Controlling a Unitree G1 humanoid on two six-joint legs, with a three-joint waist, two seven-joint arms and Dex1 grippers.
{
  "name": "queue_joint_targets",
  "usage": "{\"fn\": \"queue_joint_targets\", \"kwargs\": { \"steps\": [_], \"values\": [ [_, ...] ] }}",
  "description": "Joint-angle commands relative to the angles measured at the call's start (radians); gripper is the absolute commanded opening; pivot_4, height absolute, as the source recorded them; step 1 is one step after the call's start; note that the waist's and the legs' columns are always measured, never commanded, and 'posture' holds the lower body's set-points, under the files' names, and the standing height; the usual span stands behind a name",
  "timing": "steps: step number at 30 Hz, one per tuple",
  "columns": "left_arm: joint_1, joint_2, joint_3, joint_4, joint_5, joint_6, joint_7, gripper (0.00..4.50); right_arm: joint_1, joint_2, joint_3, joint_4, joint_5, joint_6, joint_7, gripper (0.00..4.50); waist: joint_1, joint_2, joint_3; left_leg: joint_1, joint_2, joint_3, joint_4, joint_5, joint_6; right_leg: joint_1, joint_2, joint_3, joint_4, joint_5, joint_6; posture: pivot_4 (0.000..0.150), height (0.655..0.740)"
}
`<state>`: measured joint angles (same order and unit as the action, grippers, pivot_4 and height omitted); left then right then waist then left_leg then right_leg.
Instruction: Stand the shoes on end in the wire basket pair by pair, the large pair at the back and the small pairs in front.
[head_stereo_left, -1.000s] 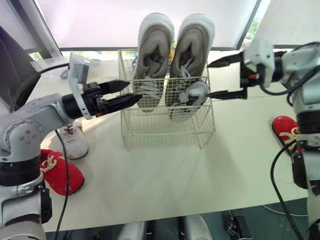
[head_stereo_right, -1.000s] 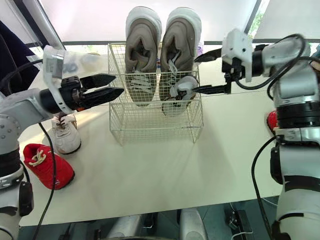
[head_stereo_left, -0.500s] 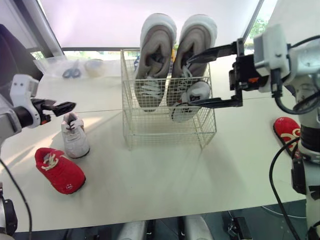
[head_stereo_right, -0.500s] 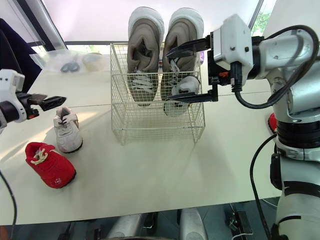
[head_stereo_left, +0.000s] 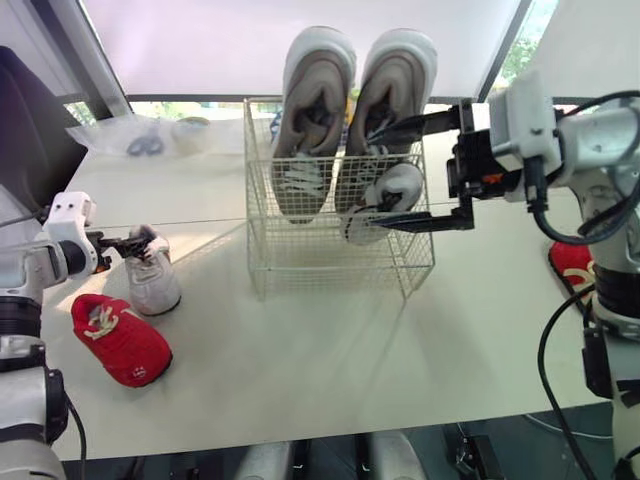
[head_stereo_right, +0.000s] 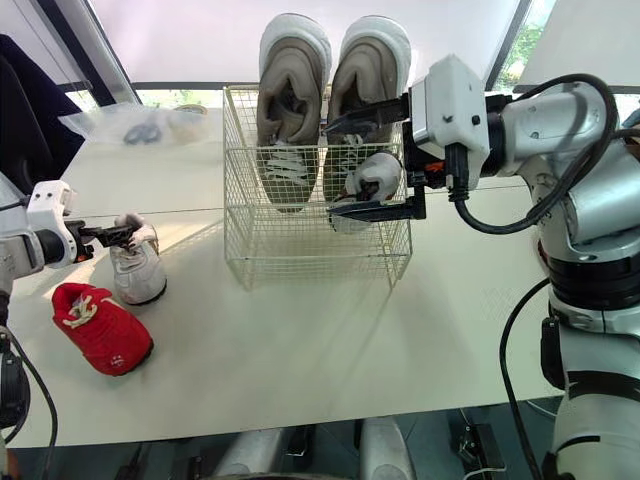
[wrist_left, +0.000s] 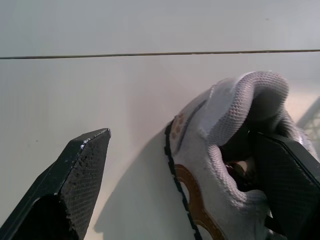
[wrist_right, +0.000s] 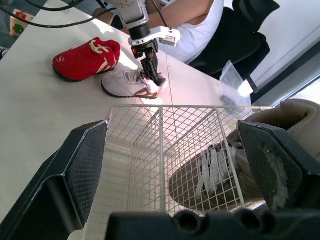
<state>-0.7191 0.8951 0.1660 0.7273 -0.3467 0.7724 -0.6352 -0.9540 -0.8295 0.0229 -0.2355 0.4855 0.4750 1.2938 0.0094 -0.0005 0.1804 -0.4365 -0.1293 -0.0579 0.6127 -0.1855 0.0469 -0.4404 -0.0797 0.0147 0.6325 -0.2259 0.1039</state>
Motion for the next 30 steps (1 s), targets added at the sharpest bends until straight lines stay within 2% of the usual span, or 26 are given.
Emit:
{"fn": "queue_joint_targets", "kwargs": {
  "steps": [1, 2, 5, 12, 17, 23, 28, 30],
  "values": [
    [-0.035, -0.026, -0.011, 0.089, 0.052, -0.052, 0.012, 4.5, -0.011, -0.018, -0.041, -0.042, 0.022, 0.008, -0.025, 4.47, 0.001, 0.0, 0.0, 0.0, 0.0, 0.0, 0.0, 0.0, 0.0, 0.0, 0.0, 0.0, 0.0, 0.0, 0.0, 0.15, 0.74],
    [-0.044, -0.04, -0.01, 0.114, 0.059, -0.061, 0.011, 4.5, -0.01, -0.021, -0.042, -0.046, 0.025, 0.011, -0.031, 4.47, 0.001, 0.0, 0.0, 0.0, 0.0, 0.0, 0.0, 0.0, 0.0, 0.0, 0.0, 0.0, 0.0, 0.0, 0.0, 0.15, 0.74],
    [-0.07, -0.073, -0.011, 0.164, 0.078, -0.083, 0.006, 3.65, -0.007, -0.028, -0.042, -0.052, 0.029, 0.018, -0.043, 4.5, 0.004, 0.0, -0.001, 0.0, 0.0, 0.0, 0.001, 0.0, 0.0, 0.0, 0.0, 0.0, 0.0, 0.0, 0.0, 0.15, 0.74],
    [-0.14, -0.1, 0.027, 0.116, 0.063, -0.069, 0.007, 0.13, 0.002, -0.051, -0.047, -0.06, 0.032, 0.025, -0.053, 4.5, 0.003, 0.0, -0.001, 0.0, 0.0, 0.0, 0.001, 0.0, 0.0, 0.002, 0.0, 0.0, 0.001, 0.0, 0.0, 0.15, 0.74],
    [-0.245, -0.158, 0.139, -0.118, -0.034, -0.065, 0.067, 0.05, 0.003, -0.06, -0.037, -0.043, 0.026, 0.015, -0.058, 4.5, 0.007, -0.004, 0.001, -0.008, 0.0, -0.002, 0.006, 0.0, 0.0, -0.002, 0.0, -0.003, 0.001, 0.002, 0.001, 0.15, 0.74],
    [-0.321, -0.322, 0.275, -0.526, -0.245, -0.17, 0.095, 0.05, -0.012, -0.057, -0.032, -0.02, 0.015, 0.013, -0.067, 4.5, -0.004, -0.005, 0.001, -0.01, 0.0, 0.001, 0.01, -0.001, 0.002, 0.0, -0.001, -0.002, -0.002, 0.004, 0.004, 0.15, 0.74],
    [-0.358, -0.473, 0.28, -0.733, -0.366, -0.213, 0.164, 0.05, -0.003, -0.07, -0.051, -0.022, 0.021, 0.031, -0.089, 4.5, -0.003, -0.005, 0.001, -0.008, 0.0, 0.001, 0.01, 0.0, 0.0, 0.0, 0.0, -0.002, -0.001, 0.004, 0.004, 0.15, 0.74],
    [-0.338, -0.514, 0.231, -0.792, -0.351, -0.244, 0.177, 0.05, 0.012, -0.08, -0.059, -0.034, 0.024, 0.04, -0.096, 4.5, -0.004, -0.005, 0.001, -0.007, 0.0, 0.001, 0.01, -0.001, 0.002, 0.001, 0.0, -0.002, 0.0, 0.004, 0.004, 0.15, 0.74]
  ]
}}
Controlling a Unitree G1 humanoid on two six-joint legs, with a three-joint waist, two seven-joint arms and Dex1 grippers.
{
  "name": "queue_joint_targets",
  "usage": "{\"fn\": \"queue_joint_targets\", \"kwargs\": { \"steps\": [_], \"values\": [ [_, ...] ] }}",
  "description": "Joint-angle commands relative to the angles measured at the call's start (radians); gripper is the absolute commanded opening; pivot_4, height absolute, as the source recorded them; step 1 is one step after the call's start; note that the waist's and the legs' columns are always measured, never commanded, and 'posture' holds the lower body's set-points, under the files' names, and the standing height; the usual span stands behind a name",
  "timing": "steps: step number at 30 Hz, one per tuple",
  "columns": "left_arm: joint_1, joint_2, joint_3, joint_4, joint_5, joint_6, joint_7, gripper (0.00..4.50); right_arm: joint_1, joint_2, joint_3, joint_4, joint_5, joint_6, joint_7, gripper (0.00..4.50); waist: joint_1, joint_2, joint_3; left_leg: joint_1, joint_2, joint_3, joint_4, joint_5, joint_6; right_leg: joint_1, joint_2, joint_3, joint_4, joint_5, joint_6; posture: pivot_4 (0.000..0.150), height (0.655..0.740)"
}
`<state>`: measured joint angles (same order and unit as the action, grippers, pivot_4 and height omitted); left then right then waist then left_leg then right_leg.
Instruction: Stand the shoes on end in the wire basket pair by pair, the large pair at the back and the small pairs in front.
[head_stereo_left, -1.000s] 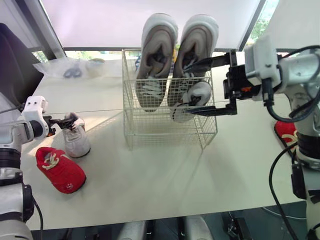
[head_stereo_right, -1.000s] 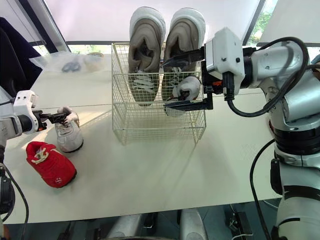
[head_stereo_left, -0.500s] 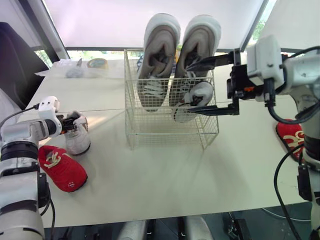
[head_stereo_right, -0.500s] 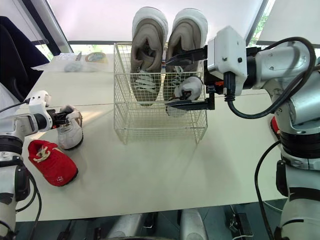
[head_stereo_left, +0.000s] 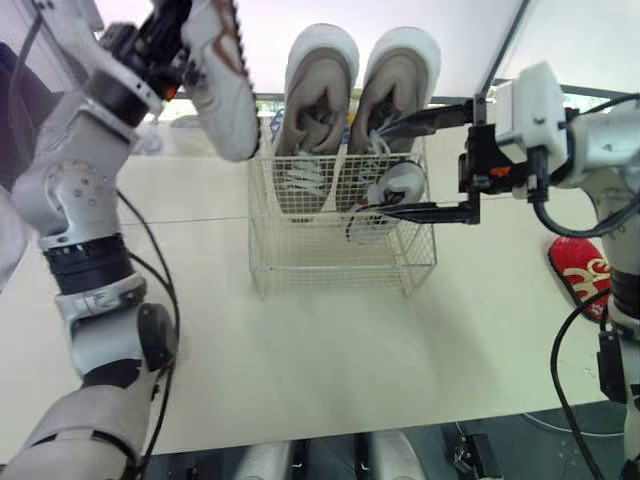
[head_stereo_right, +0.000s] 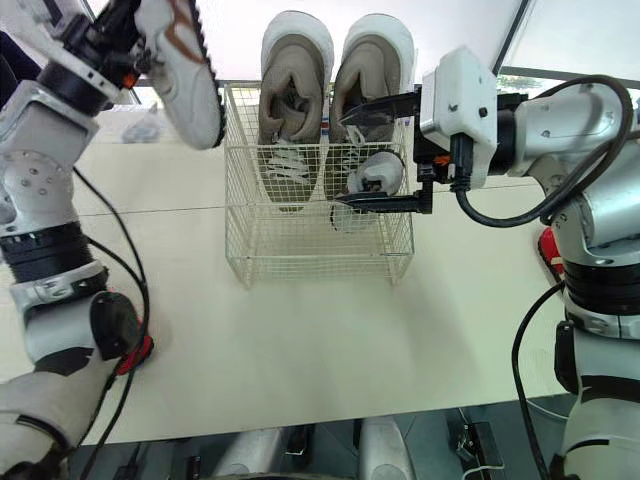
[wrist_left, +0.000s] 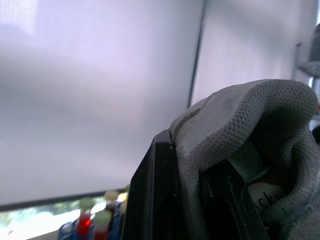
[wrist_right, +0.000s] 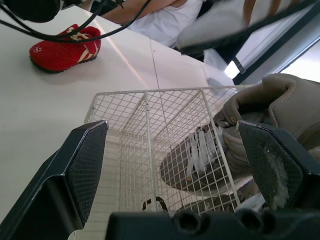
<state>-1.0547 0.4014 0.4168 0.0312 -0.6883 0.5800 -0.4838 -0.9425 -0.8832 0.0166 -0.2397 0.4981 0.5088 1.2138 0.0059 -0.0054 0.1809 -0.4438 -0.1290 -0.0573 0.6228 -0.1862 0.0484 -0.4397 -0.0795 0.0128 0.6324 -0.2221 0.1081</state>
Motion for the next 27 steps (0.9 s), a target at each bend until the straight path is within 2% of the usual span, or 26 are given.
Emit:
{"fn": "queue_joint_targets", "kwargs": {
  "steps": [1, 7, 13, 19, 27],
  "values": [
    [0.022, -0.046, -0.065, -0.12, 0.04, -0.116, 0.021, 0.05, 0.009, -0.031, -0.06, -0.042, 0.017, 0.016, -0.022, 4.5, 0.001, 0.0, 0.0, 0.0, 0.0, 0.0, 0.0, 0.0, 0.0, 0.0, 0.0, 0.0, 0.0, 0.0, 0.0, 0.15, 0.74],
    [0.172, -0.113, -0.27, -0.158, 0.313, -0.443, 0.009, 0.05, 0.042, -0.056, -0.093, -0.097, 0.049, 0.067, -0.054, 4.5, 0.007, 0.001, -0.001, 0.002, 0.0, 0.0, 0.002, 0.0, 0.0, 0.003, 0.0, 0.0, 0.0, 0.001, -0.001, 0.15, 0.74],
    [0.273, -0.182, -0.343, -0.129, 0.466, -0.636, 0.088, 0.05, 0.06, -0.07, -0.109, -0.133, 0.071, 0.102, -0.08, 4.5, 0.008, 0.001, -0.001, 0.001, 0.0, 0.0, 0.004, -0.002, 0.003, 0.004, 0.0, 0.0, -0.001, 0.001, -0.001, 0.15, 0.74],
    [0.369, -0.225, -0.407, -0.004, 0.661, -0.92, 0.181, 0.05, 0.068, -0.069, -0.104, -0.14, 0.077, 0.107, -0.094, 4.5, 0.009, 0.001, -0.001, 0.001, 0.0, 0.0, 0.005, -0.002, 0.003, 0.004, 0.0, 0.0, -0.001, 0.001, -0.001, 0.15, 0.74],
    [0.46, -0.255, -0.462, 0.095, 0.77, -1.071, 0.26, 0.05, 0.081, -0.072, -0.108, -0.137, 0.075, 0.098, -0.093, 4.5, 0.01, 0.002, -0.002, 0.002, 0.0, 0.0, 0.006, -0.003, 0.004, 0.006, 0.0, -0.001, -0.002, 0.001, -0.001, 0.15, 0.74]
  ]
}}
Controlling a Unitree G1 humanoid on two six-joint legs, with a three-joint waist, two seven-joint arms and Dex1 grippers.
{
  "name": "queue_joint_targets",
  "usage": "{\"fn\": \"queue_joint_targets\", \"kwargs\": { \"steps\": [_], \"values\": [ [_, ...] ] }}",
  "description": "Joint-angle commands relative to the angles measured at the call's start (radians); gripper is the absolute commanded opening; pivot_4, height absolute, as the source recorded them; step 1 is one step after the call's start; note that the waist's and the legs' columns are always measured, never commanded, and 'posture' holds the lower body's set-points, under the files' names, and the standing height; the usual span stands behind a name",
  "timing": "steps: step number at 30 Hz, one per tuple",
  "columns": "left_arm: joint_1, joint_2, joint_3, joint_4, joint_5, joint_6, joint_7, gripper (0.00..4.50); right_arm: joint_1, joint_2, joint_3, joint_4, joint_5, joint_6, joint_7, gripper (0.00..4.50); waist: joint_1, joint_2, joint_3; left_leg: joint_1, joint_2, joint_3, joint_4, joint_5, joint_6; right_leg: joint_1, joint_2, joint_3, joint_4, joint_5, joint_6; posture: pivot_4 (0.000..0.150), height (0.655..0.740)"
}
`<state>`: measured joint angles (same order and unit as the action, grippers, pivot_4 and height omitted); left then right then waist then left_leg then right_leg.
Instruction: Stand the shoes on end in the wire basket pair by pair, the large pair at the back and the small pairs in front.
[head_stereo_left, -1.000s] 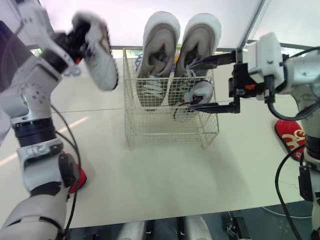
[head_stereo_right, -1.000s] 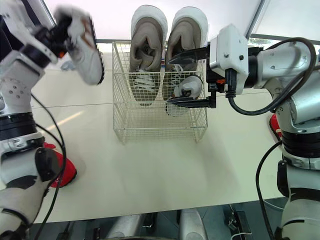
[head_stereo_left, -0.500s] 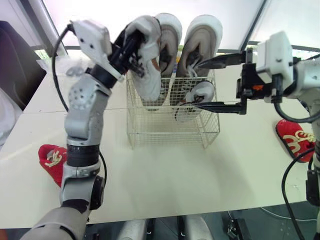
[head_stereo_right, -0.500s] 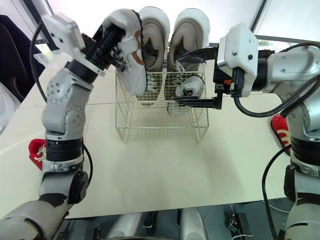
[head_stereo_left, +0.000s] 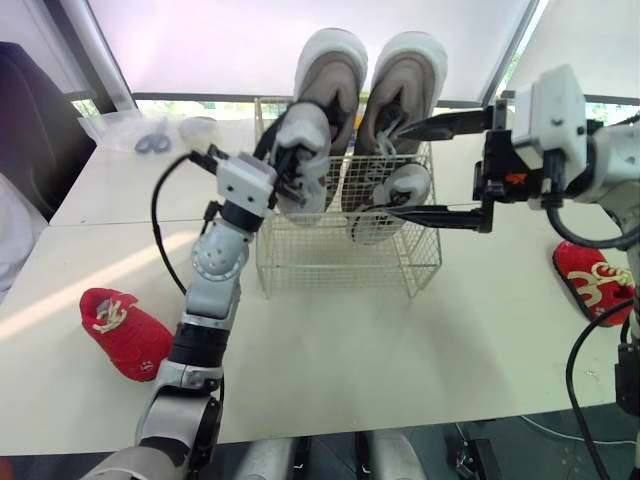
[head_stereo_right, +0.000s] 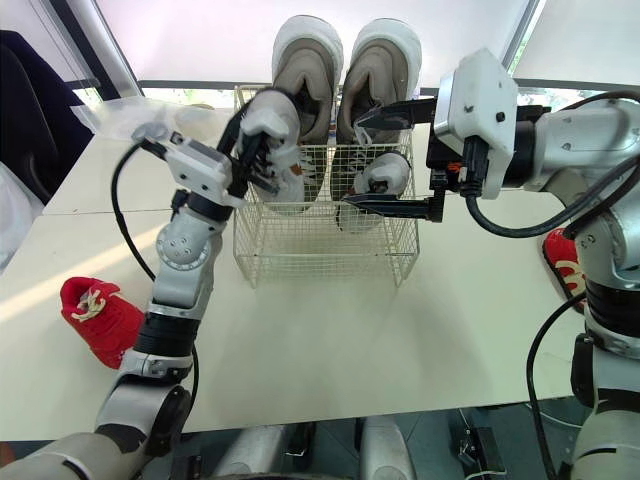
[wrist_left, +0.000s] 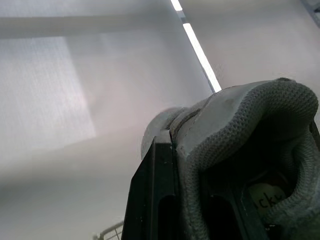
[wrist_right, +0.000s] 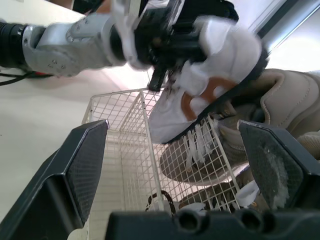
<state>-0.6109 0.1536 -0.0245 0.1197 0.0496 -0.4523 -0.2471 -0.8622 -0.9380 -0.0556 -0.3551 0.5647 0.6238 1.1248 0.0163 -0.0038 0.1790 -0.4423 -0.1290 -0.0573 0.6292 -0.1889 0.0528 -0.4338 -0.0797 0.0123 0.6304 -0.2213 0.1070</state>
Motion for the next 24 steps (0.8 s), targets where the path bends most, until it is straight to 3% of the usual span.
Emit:
{"fn": "queue_joint_targets", "kwargs": {
  "steps": [1, 4, 7, 13, 14, 18, 24],
  "values": [
    [0.035, -0.017, -0.03, 0.014, 0.029, -0.019, 0.021, 0.05, 0.005, -0.018, -0.039, -0.023, 0.01, -0.017, -0.004, 4.5, -0.001, 0.0, 0.0, 0.0, 0.0, 0.0, 0.0, 0.0, 0.0, 0.0, 0.0, 0.0, 0.0, 0.0, 0.0, 0.15, 0.74],
    [0.084, -0.032, -0.046, 0.022, 0.009, 0.029, 0.006, 0.05, 0.016, -0.02, -0.046, -0.027, 0.012, -0.021, -0.004, 4.5, -0.001, 0.0, 0.0, 0.0, 0.0, 0.0, 0.0, 0.0, 0.001, 0.0, 0.0, 0.0, 0.0, 0.0, 0.0, 0.15, 0.74],
    [0.111, -0.025, -0.038, -0.003, -0.014, 0.055, -0.009, 1.15, 0.022, -0.019, -0.048, -0.03, 0.013, -0.023, -0.007, 4.5, 0.0, 0.001, -0.001, 0.0, 0.0, 0.0, 0.0, 0.0, 0.001, 0.0, 0.0, 0.0, 0.0, 0.0, 0.0, 0.15, 0.74],
    [0.157, 0.036, 0.006, -0.141, -0.069, 0.179, -0.043, 4.25, 0.036, -0.018, -0.051, -0.033, 0.011, -0.029, -0.013, 4.5, -0.005, 0.002, -0.001, 0.001, 0.001, 0.0, 0.001, -0.001, 0.001, 0.001, 0.0, 0.0, 0.0, 0.0, 0.0, 0.15, 0.74],
    [0.165, 0.054, 0.018, -0.175, -0.081, 0.205, -0.047, 4.45, 0.041, -0.019, -0.054, -0.035, 0.012, -0.029, -0.015, 4.5, -0.005, 0.002, -0.001, 0.001, 0.001, 0.0, 0.0, -0.001, 0.001, 0.0, 0.0, 0.0, 0.0, 0.0, 0.0, 0.15, 0.74],
    [0.182, 0.114, 0.052, -0.276, -0.126, 0.311, -0.071, 4.45, 0.061, -0.024, -0.069, -0.044, 0.017, -0.031, -0.019, 4.5, -0.001, 0.002, -0.001, 0.0, 0.001, 0.0, 0.0, 0.0, 0.001, -0.001, 0.001, -0.001, 0.0, 0.0, 0.0, 0.15, 0.74],
    [0.212, 0.253, 0.116, -0.462, -0.381, 0.608, -0.225, 4.45, 0.087, -0.034, -0.091, -0.044, 0.017, -0.028, -0.034, 4.5, -0.004, 0.002, -0.001, 0.0, 0.001, 0.0, 0.0, -0.001, 0.001, -0.001, 0.0, 0.0, -0.001, 0.0, 0.0, 0.15, 0.74]
  ]
}}
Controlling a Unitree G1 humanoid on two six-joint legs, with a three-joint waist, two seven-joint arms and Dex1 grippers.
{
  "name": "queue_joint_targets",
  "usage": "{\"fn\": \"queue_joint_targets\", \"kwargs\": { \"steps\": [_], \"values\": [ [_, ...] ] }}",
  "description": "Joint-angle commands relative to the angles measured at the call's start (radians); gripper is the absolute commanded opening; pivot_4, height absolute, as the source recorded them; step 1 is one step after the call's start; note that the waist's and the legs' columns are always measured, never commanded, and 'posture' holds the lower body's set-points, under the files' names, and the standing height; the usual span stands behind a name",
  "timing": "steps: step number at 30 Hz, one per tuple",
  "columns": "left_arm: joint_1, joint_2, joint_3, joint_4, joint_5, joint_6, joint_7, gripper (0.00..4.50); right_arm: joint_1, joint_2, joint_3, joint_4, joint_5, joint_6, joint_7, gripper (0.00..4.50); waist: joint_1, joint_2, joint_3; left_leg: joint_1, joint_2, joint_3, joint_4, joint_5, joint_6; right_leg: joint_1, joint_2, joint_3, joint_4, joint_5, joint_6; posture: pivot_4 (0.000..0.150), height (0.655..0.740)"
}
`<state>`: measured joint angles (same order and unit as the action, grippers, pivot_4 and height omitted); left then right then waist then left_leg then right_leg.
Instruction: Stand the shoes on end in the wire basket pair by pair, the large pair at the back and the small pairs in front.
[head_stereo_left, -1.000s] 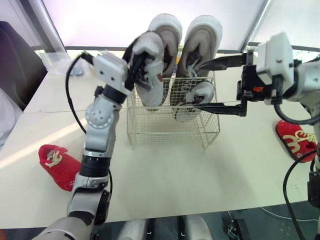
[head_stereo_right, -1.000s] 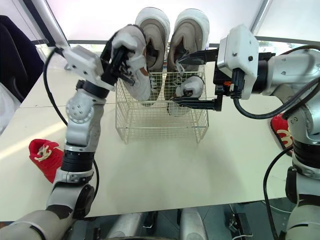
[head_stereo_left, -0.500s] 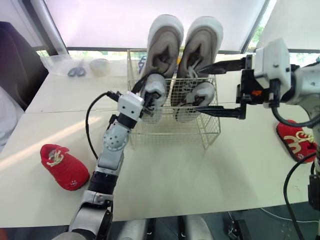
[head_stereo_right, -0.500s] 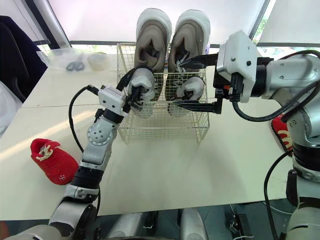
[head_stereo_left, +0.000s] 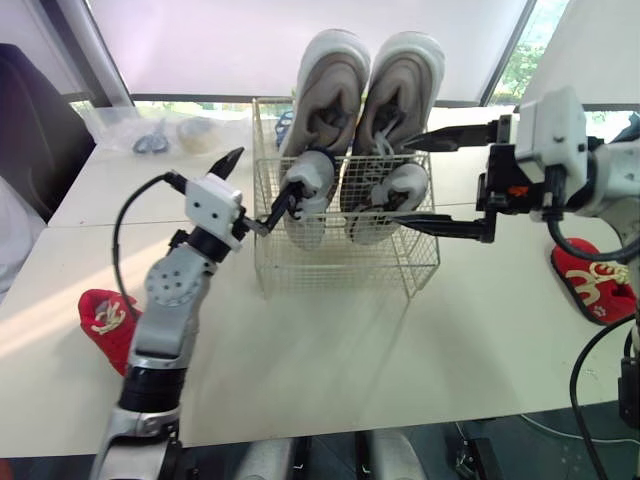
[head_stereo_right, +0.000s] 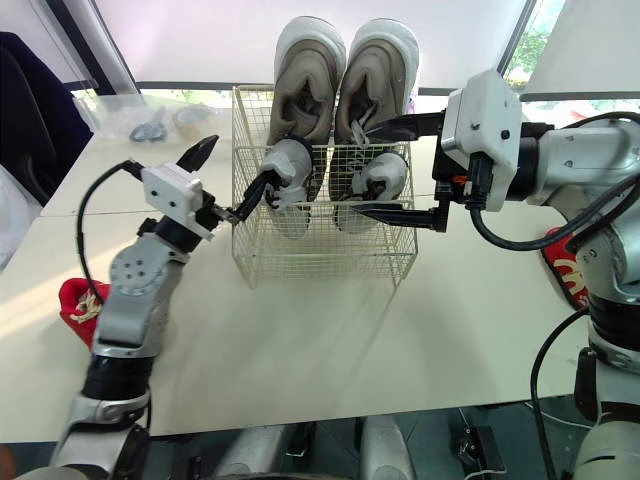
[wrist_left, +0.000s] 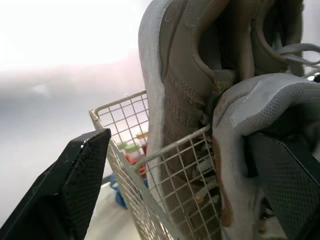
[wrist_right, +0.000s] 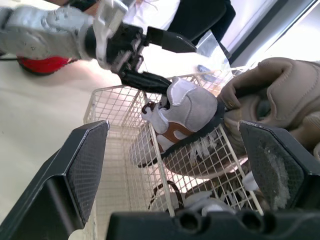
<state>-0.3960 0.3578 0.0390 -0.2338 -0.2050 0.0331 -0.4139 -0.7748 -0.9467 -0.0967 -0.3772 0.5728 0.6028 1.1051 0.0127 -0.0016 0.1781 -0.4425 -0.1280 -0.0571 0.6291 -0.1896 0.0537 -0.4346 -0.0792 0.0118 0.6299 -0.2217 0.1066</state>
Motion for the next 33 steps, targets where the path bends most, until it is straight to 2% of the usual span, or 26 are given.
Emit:
{"fn": "queue_joint_targets", "kwargs": {
  "steps": [1, 3, 6, 10, 12, 19, 23, 28, 33],
  "values": [
    [-0.004, 0.071, 0.069, -0.13, -0.173, 0.17, -0.075, 4.45, 0.007, -0.03, -0.058, -0.021, 0.009, -0.004, -0.018, 4.5, 0.0, 0.0, 0.0, 0.0, 0.0, 0.0, 0.0, 0.0, 0.0, 0.0, 0.0, 0.0, 0.0, 0.0, 0.0, 0.15, 0.74],
    [-0.019, 0.129, 0.108, -0.162, -0.284, 0.299, -0.112, 4.45, 0.033, -0.05, -0.079, -0.016, 0.0, 0.002, -0.03, 4.5, 0.001, 0.0, 0.0, 0.0, 0.0, 0.0, -0.001, 0.0, 0.0, -0.001, 0.0, 0.0, 0.001, 0.0, -0.001, 0.15, 0.74],
    [-0.067, 0.289, 0.195, -0.162, -0.548, 0.561, -0.239, 4.45, 0.118, -0.09, -0.19, -0.009, 0.005, 0.052, -0.073, 4.5, 0.002, -0.002, 0.001, 0.0, 0.001, -0.001, 0.0, 0.0, 0.0, -0.001, 0.0, -0.001, 0.001, -0.002, -0.003, 0.15, 0.74],
    [-0.12, 0.456, 0.243, -0.114, -0.765, 0.749, -0.427, 4.45, 0.255, -0.119, -0.362, 0.052, -0.055, 0.108, -0.187, 4.5, 0.002, -0.001, 0.001, 0.0, 0.0, -0.001, 0.0, 0.0, 0.0, -0.004, 0.0, -0.001, 0.0, -0.002, -0.003, 0.15, 0.74],
    [-0.151, 0.496, 0.237, -0.084, -0.83, 0.807, -0.497, 4.45, 0.34, -0.118, -0.438, 0.113, -0.119, 0.115, -0.259, 4.5, 0.003, 0.0, 0.0, 0.001, 0.0, 0.0, -0.001, 0.0, 0.0, -0.003, 0.0, -0.001, 0.0, -0.002, -0.003, 0.15, 0.74],
    [-0.246, 0.472, 0.17, -0.068, -0.881, 0.849, -0.591, 4.45, 0.604, -0.078, -0.57, 0.36, -0.299, 0.049, -0.429, 4.5, 0.001, 0.001, 0.0, 0.001, 0.0, 0.001, -0.001, 0.0, -0.001, 0.001, 0.0, 0.0, 0.0, -0.002, -0.004, 0.15, 0.74],
    [-0.257, 0.432, 0.149, -0.075, -0.885, 0.855, -0.584, 4.45, 0.691, -0.057, -0.593, 0.484, -0.319, -0.027, -0.436, 4.5, -0.002, 0.002, 0.0, 0.001, 0.0, 0.001, -0.002, 0.001, -0.001, 0.001, 0.0, 0.0, 0.0, -0.003, -0.004, 0.15, 0.74],
    [-0.233, 0.407, 0.142, -0.097, -0.878, 0.847, -0.572, 4.45, 0.708, -0.066, -0.563, 0.646, -0.321, -0.113, -0.399, 4.5, -0.005, 0.006, 0.0, 0.003, 0.001, 0.002, -0.002, 0.001, -0.001, 0.002, 0.0, 0.001, 0.0, -0.003, -0.004, 0.15, 0.74],
    [-0.223, 0.398, 0.139, -0.13, -0.873, 0.846, -0.542, 4.45, 0.615, -0.061, -0.499, 0.846, -0.316, -0.191, -0.369, 4.5, -0.005, 0.006, 0.0, 0.004, 0.001, 0.002, -0.001, 0.001, -0.001, 0.004, 0.0, 0.001, -0.001, -0.003, -0.004, 0.15, 0.74]
  ]
}}
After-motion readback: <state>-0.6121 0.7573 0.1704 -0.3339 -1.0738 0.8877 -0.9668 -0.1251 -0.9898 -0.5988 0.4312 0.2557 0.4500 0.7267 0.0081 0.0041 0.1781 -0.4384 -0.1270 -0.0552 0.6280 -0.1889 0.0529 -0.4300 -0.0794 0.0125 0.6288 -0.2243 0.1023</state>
